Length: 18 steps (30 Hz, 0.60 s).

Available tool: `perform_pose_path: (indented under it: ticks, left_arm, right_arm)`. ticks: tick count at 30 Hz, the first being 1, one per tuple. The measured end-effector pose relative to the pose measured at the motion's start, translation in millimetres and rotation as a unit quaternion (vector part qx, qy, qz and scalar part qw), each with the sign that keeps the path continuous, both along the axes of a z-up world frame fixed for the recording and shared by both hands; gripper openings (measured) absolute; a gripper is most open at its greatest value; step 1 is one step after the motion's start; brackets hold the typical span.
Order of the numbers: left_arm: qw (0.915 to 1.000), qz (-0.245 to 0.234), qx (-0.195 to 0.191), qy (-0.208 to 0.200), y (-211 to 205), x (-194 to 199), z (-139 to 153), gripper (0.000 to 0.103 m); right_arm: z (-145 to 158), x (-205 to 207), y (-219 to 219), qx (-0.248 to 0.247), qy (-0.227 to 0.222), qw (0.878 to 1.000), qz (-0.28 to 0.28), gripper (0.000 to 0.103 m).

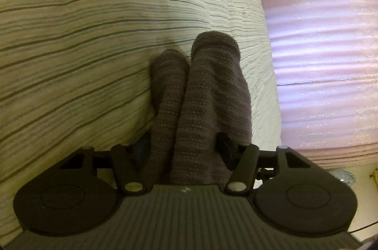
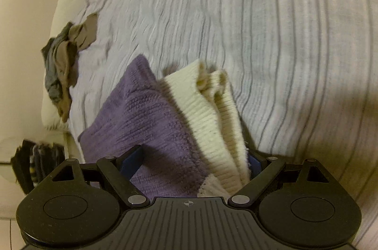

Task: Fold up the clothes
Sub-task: 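Grasp the bundle edge with the left gripper while the right grasps the cream band, then lift the folded bundle with both grippers and carry it to the dark clothes stack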

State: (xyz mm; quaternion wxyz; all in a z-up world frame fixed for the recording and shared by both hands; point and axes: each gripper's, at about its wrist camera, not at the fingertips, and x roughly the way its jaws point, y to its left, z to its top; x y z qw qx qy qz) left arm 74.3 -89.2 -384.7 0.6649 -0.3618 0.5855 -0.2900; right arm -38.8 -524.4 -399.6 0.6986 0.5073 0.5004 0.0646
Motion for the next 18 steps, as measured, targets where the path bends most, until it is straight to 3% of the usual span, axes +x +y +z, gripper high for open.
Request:
perform_pose_path:
  ticks: [2, 4, 8, 9, 10, 15, 18]
  left_arm:
    - [1.0, 0.002, 0.001, 0.002, -2.4, 1.9, -2.0, 0.057]
    - [1.0, 0.002, 0.002, 0.003, -6.1, 4.2, -2.7, 0.056]
    - [0.9999, -0.011, 0.001, -0.004, -12.4, 9.7, 4.9, 0.037]
    - [0.9998, -0.016, 0.002, -0.008, -12.9, 10.5, 9.9, 0.036]
    - [0.9997, -0.021, 0.004, -0.011, -13.5, 11.4, 14.9, 0.033]
    - [0.9975, -0.059, 0.006, -0.037, -22.1, 14.5, 48.6, 0.03]
    - [0.9928, -0.106, -0.002, -0.056, -42.0, 16.5, 77.1, 0.03]
  right_arm:
    - [-3.1, 2.3, 1.2, 0.006, -0.009, 1.0, 0.017, 0.089]
    - [-5.7, 7.4, 4.8, 0.004, -0.011, 0.999, 0.035, 0.07]
    - [-7.5, 11.6, 9.6, 0.016, -0.015, 0.999, 0.038, 0.045]
    - [-4.6, 8.4, 9.9, 0.02, -0.018, 0.999, 0.032, 0.035]
    - [-1.2, 4.7, 10.3, 0.024, -0.022, 0.999, 0.025, 0.032]
    - [30.9, -29.5, 13.8, 0.038, -0.042, 0.998, -0.022, 0.029]
    - [51.9, -62.9, 15.9, 0.041, -0.044, 0.995, -0.078, 0.029]
